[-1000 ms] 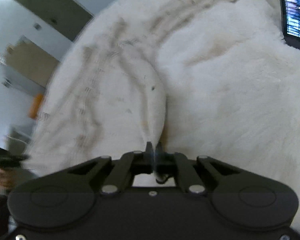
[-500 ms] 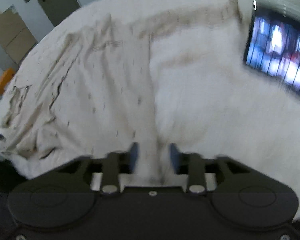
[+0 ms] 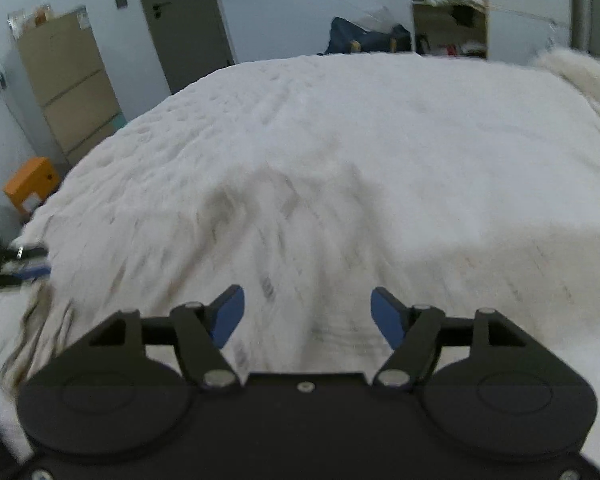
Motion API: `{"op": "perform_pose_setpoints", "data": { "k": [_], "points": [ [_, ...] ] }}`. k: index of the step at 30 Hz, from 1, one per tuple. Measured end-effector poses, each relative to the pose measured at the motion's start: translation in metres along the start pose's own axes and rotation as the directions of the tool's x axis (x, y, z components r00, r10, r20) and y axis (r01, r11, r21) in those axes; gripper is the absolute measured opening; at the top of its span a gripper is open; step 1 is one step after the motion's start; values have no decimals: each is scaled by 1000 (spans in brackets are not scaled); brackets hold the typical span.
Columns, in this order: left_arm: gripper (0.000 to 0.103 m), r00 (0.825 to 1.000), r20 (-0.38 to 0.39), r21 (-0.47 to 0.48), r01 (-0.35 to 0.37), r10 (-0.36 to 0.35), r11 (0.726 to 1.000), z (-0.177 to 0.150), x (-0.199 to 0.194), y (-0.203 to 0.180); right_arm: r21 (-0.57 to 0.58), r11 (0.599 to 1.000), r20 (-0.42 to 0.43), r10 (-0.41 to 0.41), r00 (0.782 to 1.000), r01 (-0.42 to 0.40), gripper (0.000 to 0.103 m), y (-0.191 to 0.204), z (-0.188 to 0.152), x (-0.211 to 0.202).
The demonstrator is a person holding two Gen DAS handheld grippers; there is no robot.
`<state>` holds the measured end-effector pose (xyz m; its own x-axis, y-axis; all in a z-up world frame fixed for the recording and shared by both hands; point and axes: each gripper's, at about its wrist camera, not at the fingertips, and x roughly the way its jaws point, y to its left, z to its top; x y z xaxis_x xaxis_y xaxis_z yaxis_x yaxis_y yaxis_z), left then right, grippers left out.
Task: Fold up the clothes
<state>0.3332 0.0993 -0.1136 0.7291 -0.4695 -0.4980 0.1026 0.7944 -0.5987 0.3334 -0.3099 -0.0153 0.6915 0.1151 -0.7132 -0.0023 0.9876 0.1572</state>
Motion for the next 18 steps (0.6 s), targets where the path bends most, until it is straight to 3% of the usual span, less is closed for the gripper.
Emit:
{"op": "perform_pose_setpoints", "data": {
  "k": [4,6,7,9,10,12,14,15,16,18],
  "points": [
    [68,999,43,-25,31,-30,999,11,-3,9,-115,972,-36,200,979,-203,69,83,53,72],
    [69,988,152,7,17,-18,1000,22,-16,14,-226,925,-138,279,950,-305,67,131,76,121],
    [69,979,205,23,8,-13,1000,28,-22,16,-322,877,-214,300,930,-357,64,161,85,159],
    [68,972,234,46,-33,22,998,36,-27,23,-408,830,-286,278,917,-380,54,181,88,201],
    [68,974,228,30,-29,21,999,39,-28,29,-435,804,-368,252,895,-405,52,187,89,237],
    [68,975,219,-15,-14,17,1000,41,-29,43,-349,807,-537,245,807,-477,44,183,89,285],
    [68,978,208,-63,-2,15,998,43,-30,56,-284,785,-588,311,747,-551,0,182,97,297],
    [68,981,195,-74,-7,21,997,45,-31,59,-255,769,-600,349,720,-586,0,183,103,300],
    [68,980,198,-77,-1,17,997,46,-33,61,-247,756,-578,388,718,-606,0,187,111,296],
    [68,976,216,-86,2,16,996,48,-40,67,-291,746,-509,409,757,-599,0,200,130,292]
  ]
}}
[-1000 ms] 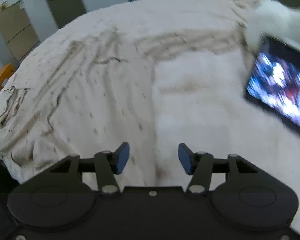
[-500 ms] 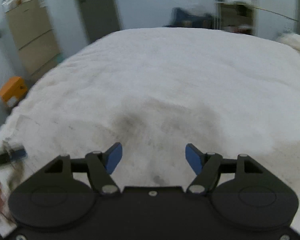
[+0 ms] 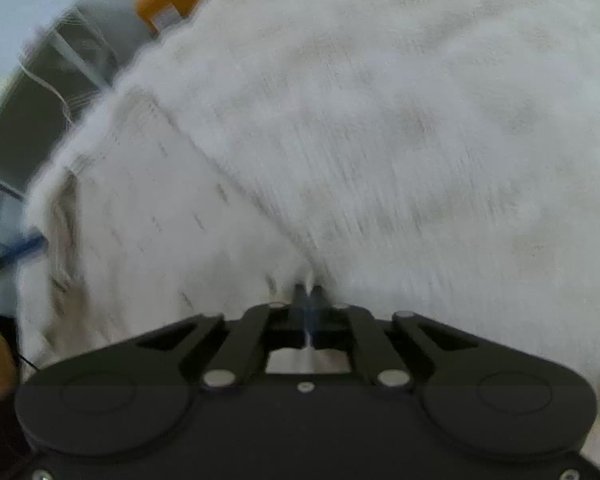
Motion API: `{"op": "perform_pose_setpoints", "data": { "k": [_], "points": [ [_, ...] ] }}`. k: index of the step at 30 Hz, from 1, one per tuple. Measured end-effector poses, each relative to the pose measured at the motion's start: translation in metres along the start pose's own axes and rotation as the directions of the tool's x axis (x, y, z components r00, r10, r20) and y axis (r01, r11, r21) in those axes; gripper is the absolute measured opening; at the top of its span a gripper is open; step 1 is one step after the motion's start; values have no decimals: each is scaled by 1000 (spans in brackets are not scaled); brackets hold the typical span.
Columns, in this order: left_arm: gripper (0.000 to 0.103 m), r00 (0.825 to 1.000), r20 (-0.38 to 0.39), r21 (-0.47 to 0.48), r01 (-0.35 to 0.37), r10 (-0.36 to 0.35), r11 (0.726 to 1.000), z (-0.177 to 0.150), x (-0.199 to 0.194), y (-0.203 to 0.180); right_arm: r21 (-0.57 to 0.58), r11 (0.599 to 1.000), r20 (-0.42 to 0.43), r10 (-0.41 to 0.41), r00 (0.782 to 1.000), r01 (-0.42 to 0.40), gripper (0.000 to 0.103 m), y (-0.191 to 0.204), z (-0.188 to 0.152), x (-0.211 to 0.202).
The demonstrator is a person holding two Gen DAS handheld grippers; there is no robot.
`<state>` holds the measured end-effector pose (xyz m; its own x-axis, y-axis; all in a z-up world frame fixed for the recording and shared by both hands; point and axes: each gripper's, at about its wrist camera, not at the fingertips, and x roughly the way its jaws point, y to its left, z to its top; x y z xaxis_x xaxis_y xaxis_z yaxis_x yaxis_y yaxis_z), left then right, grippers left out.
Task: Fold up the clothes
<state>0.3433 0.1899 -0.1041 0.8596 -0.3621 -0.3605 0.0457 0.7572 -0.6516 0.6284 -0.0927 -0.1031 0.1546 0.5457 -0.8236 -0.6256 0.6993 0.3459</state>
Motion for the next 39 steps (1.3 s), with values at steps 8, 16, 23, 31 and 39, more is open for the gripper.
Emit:
{"op": "perform_pose_setpoints", "data": {
  "k": [8,16,23,31,39],
  "points": [
    [68,998,43,-85,-42,46,996,10,-22,28,-205,934,7,-299,954,294,12,47,86,31],
    [68,922,320,-293,-124,220,948,32,-94,78,-334,938,80,-68,994,91,59,130,120,61],
    [68,828,428,-521,-101,361,848,37,-134,125,-366,927,-54,66,996,-81,60,176,136,170],
    [68,815,451,-505,-104,364,857,47,-149,131,-366,930,174,50,984,17,1,181,174,198],
    [68,822,443,-517,-92,358,851,50,-135,126,-438,816,214,-312,926,376,20,202,208,226]
  ]
}}
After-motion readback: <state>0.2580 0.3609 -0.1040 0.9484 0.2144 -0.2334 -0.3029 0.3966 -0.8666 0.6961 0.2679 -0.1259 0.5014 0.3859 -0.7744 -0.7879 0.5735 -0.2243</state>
